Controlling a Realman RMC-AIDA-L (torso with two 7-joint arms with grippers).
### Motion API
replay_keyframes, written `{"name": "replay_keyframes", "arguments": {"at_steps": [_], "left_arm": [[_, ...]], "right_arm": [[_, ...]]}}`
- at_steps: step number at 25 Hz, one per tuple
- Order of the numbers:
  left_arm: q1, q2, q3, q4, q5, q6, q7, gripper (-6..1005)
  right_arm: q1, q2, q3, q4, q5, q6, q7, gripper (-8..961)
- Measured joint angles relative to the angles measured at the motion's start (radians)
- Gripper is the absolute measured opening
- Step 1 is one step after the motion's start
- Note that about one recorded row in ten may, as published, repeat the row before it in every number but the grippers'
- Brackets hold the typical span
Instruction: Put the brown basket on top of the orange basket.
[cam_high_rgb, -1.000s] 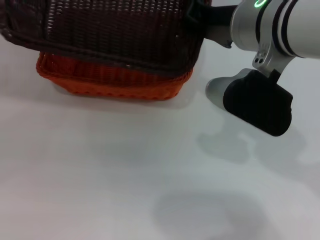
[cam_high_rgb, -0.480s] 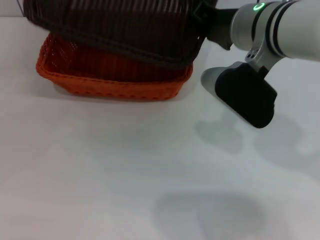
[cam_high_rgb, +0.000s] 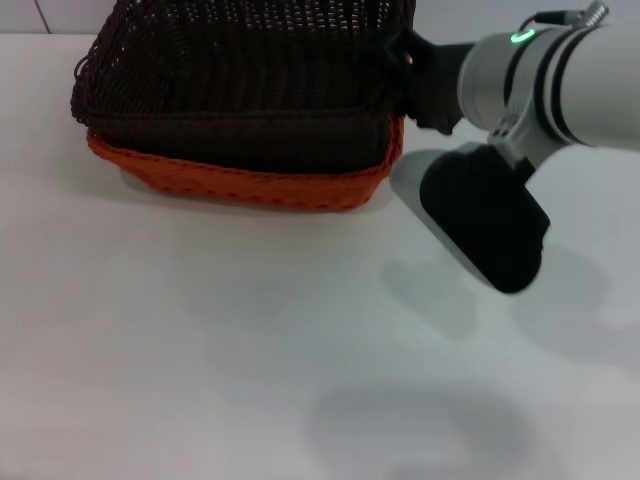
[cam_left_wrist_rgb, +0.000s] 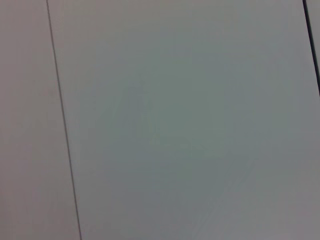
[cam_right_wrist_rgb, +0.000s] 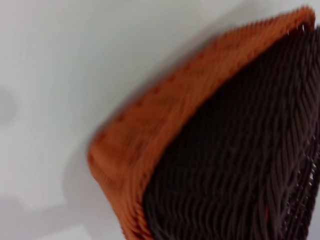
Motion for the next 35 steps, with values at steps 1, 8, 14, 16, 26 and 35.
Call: {"name": "replay_keyframes", "arguments": {"at_steps": [1,8,14,16,26,35], "left_arm": [[0.0,0.0,0.0,0.0,0.0,0.0,0.0,800],[-0.001,0.003,0.005,0.0,0.004,-0.002,0.0,800],[-0.001,0.005,0.006,0.0,0.005,-0.002,0.002,800],[-0.001,0.006,0.007,0.001,0.005,-0.002,0.002,800],[0.0,0.007,0.003,0.004,0.005,0.0,0.002,800],[0.025,0.005,-0.004,0.011,-0.003,0.027,-0.015,800]], "right_arm": [[0.0,0.0,0.0,0.0,0.0,0.0,0.0,607],[-0.104,0.031,-0.028,-0.171,0.047,-0.141,0.0,706],[-0.191,0.089,-0.02,-0.26,0.148,-0.105,-0.001,776],[-0.221,0.116,-0.007,-0.265,0.177,-0.04,0.005,776],[-0.445,0.147,0.12,-0.141,0.146,0.786,0.629,776],[-0.612,0.142,0.119,0.337,0.4,1.719,1.084,776]]}}
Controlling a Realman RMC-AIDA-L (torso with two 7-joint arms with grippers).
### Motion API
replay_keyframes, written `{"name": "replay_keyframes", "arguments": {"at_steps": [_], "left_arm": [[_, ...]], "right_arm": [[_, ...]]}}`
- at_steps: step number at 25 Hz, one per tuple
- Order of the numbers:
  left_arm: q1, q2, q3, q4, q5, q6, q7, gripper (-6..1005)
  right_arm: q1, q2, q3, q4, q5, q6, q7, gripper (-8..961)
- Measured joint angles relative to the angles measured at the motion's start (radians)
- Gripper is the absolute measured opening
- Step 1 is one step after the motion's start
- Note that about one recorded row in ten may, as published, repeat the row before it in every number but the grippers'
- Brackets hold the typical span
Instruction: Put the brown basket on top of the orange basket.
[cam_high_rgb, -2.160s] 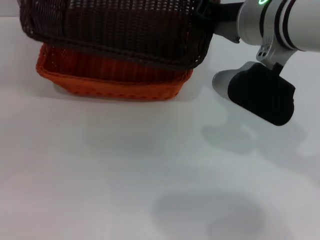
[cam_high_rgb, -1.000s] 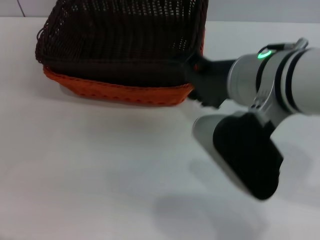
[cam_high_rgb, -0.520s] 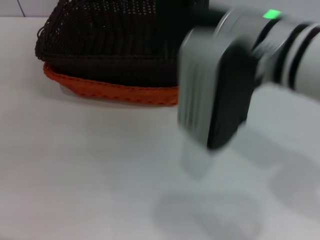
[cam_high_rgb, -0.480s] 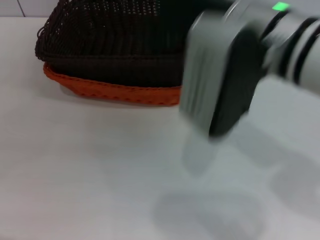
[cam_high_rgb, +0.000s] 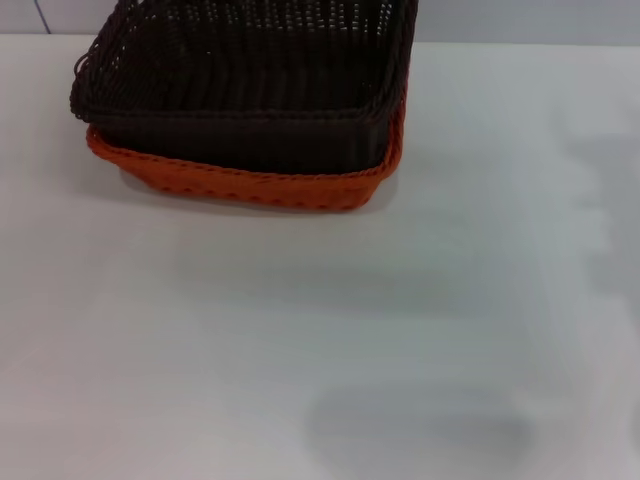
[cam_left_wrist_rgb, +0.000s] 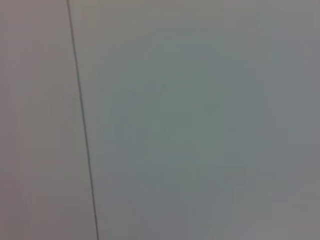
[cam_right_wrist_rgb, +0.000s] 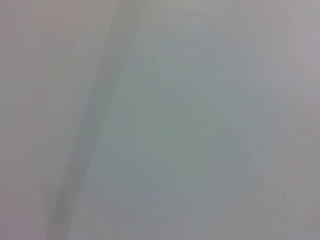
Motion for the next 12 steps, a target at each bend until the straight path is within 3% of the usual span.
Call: {"name": "replay_keyframes", "arguments": {"at_steps": [2,3,4,8,12], "left_arm": [[0.007,0.0,-0.001,0.001,0.0,0.01,-0.011,800],[0.018,0.0,-0.001,0.002,0.0,0.035,-0.05,800],[0.018,0.0,-0.001,0.002,0.0,0.035,-0.05,800],[0.027,0.0,-0.001,0.002,0.0,0.06,-0.062,800],[0.028,0.0,-0.001,0.002,0.005,0.065,-0.062,800]], "right_arm": [[0.009,0.0,-0.009,0.134,0.072,0.167,0.089,776],[0.039,0.002,-0.012,0.277,0.172,0.295,0.189,776],[0.039,0.002,-0.012,0.277,0.172,0.295,0.189,776],[0.168,0.002,-0.037,0.597,0.408,0.457,0.248,776],[0.205,0.003,-0.059,0.68,0.461,0.485,0.249,776]]}}
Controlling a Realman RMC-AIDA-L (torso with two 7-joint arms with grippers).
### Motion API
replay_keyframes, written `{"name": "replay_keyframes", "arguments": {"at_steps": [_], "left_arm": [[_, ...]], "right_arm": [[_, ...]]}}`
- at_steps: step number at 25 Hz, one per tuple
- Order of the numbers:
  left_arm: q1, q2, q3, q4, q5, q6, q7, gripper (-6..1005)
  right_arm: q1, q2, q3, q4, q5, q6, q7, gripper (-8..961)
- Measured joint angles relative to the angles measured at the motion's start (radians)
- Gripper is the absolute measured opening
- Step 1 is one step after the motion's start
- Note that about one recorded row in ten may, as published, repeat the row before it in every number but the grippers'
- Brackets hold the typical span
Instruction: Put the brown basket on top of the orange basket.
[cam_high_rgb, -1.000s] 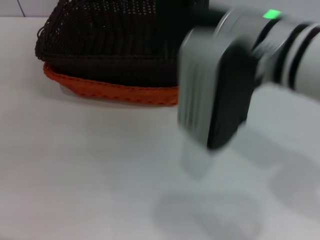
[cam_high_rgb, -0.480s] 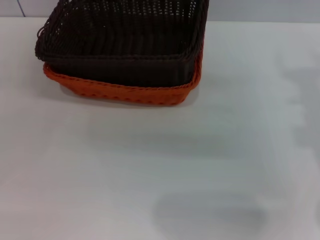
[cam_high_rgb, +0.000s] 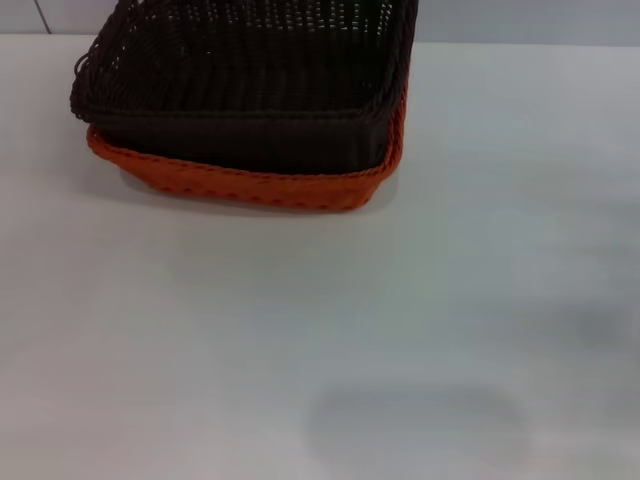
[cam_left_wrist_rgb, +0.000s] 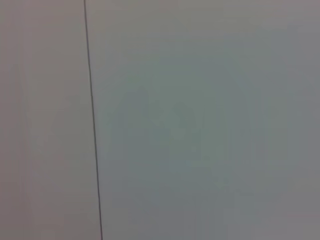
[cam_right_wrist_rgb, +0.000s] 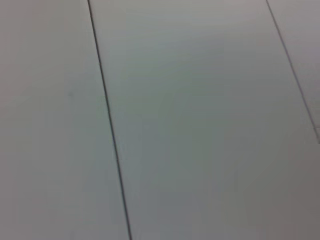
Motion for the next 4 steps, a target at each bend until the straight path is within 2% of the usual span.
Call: {"name": "replay_keyframes", "arguments": {"at_steps": [4], "left_arm": [[0.002,0.0,-0.001,0.0,-0.004,0.028,0.0,800]], "right_arm": [[-0.001,0.001,-0.004,0.006,0.01,0.005,0.001,776]]}}
